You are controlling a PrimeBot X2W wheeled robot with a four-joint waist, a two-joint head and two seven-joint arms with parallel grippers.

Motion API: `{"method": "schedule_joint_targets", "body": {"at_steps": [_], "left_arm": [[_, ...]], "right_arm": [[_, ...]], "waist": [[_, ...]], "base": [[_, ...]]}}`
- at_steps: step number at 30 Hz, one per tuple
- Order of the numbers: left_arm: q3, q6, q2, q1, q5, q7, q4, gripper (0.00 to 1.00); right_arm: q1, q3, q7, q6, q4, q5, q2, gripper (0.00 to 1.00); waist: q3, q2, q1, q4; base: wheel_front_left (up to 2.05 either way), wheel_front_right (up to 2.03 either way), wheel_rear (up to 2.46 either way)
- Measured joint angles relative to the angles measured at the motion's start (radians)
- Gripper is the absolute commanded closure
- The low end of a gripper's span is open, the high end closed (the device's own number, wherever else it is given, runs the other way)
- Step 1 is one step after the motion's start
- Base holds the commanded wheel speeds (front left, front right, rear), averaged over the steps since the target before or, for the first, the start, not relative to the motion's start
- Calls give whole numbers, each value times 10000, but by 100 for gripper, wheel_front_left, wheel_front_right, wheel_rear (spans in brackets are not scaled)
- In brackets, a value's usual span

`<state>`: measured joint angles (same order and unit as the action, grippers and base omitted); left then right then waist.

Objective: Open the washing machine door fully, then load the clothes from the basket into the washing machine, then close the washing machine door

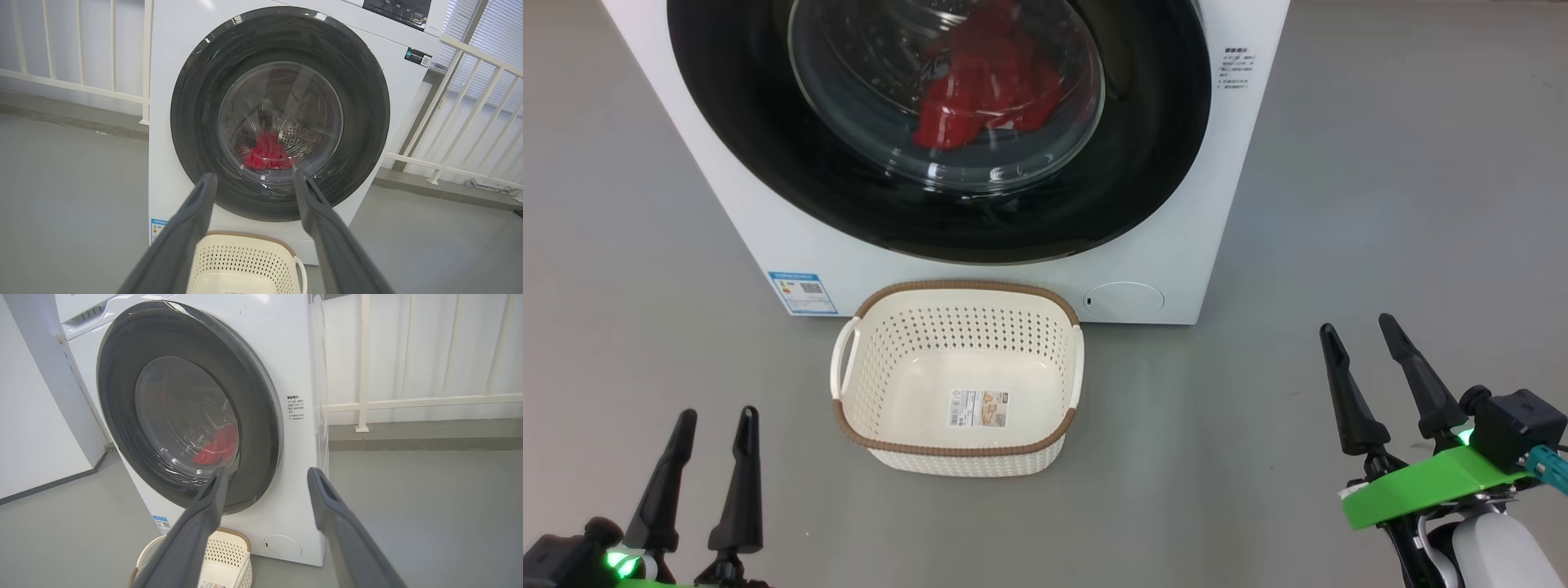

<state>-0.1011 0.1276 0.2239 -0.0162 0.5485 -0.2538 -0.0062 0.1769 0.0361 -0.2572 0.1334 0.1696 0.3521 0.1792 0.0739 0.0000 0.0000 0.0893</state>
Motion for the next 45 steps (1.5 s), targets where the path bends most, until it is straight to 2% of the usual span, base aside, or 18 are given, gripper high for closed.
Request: {"method": "schedule_joint_targets", "body": {"at_steps": [45], "left_arm": [[-128, 0, 23, -34, -12, 0, -54, 0]], "right_arm": [[-151, 35, 0, 0, 199, -75, -46, 0]], "waist": [[-227, 0, 0, -3]], "base": [[0, 0, 0]]}}
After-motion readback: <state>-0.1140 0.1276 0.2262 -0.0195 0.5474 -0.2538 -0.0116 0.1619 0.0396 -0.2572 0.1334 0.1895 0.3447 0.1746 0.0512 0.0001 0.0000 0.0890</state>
